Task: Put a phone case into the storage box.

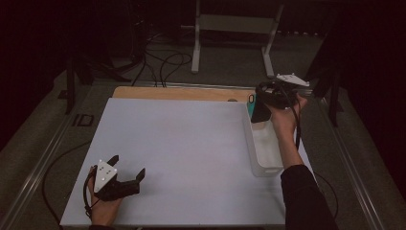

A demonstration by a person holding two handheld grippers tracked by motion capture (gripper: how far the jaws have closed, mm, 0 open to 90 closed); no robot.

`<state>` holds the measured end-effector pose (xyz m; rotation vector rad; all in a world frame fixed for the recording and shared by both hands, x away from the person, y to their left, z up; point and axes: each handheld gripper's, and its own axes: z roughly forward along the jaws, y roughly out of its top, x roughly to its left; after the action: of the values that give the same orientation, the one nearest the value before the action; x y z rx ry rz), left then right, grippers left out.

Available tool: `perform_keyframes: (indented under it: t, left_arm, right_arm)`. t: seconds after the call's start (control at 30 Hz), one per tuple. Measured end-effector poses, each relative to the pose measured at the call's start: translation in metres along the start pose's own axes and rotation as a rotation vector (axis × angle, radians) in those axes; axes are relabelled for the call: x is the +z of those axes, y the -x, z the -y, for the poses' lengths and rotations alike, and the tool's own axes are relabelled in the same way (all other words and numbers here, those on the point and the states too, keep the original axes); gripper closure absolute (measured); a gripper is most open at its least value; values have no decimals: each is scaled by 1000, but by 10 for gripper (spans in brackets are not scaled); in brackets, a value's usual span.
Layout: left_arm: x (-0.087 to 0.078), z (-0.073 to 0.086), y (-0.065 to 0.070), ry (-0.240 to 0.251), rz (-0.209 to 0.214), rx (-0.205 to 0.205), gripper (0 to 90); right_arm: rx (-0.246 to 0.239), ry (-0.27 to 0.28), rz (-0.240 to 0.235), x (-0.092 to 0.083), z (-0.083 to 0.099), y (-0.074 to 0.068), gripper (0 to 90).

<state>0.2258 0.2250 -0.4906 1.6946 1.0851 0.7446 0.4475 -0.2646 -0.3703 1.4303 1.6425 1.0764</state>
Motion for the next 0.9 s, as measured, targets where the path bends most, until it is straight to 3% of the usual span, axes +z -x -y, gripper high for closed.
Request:
perform_keyframes:
  t: [0.9]
  left_arm:
    - [0, 0, 0, 3, 2, -2, 0]
  right_arm:
    - [3, -56, 9, 18, 21, -1, 137]
